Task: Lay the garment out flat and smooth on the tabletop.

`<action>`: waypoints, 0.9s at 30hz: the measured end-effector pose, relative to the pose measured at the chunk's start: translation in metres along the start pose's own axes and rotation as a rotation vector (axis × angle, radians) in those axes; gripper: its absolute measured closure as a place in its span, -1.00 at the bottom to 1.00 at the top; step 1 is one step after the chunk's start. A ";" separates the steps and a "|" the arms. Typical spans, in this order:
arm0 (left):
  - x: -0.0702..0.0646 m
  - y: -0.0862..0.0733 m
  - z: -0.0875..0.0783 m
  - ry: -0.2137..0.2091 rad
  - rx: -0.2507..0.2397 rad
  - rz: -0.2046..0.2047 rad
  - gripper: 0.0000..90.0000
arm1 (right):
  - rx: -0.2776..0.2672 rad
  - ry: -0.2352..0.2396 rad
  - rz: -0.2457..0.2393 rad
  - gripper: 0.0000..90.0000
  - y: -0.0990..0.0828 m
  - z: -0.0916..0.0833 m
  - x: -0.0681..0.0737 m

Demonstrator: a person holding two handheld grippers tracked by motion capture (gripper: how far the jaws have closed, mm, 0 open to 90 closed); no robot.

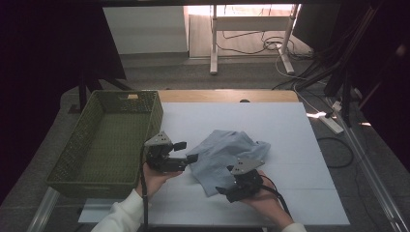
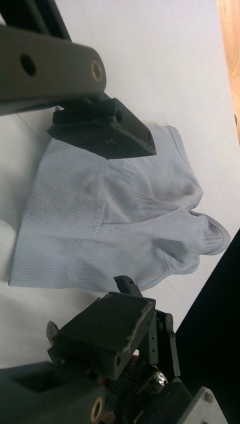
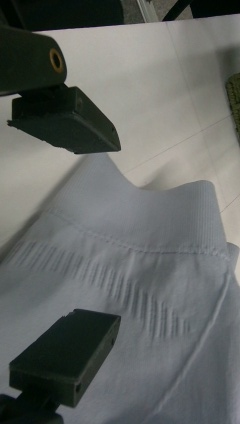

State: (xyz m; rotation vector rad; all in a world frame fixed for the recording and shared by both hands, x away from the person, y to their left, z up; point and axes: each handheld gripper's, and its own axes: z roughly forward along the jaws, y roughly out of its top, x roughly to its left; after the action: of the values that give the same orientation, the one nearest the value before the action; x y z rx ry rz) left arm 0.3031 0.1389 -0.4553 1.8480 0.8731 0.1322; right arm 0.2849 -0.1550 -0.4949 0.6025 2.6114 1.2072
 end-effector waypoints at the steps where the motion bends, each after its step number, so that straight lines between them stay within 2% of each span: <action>1: 0.001 0.000 0.000 -0.002 -0.002 -0.004 -0.39 | 0.000 0.005 -0.001 -0.59 0.001 0.002 0.000; 13: 0.003 0.001 0.000 -0.001 -0.002 -0.006 -0.39 | 0.048 0.043 -0.024 -0.57 0.007 0.025 0.008; 17: 0.003 0.003 0.001 -0.004 -0.005 -0.001 -0.39 | 0.103 0.059 -0.059 -0.57 0.009 0.040 0.014; 20: 0.003 0.003 0.003 -0.007 0.000 0.000 -0.39 | 0.150 0.038 -0.080 -0.58 0.008 0.049 0.017; 23: 0.004 0.002 0.004 -0.007 0.005 -0.002 -0.39 | 0.162 0.037 -0.077 -0.56 0.007 0.052 0.015; 27: 0.004 0.001 0.002 -0.004 0.003 -0.003 -0.39 | 0.184 -0.003 -0.116 -0.52 0.005 0.054 0.017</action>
State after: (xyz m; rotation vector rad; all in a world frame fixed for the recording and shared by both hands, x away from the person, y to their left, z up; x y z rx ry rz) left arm 0.3075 0.1396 -0.4568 1.8490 0.8729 0.1255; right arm 0.2892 -0.1078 -0.5261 0.4761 2.7319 0.9392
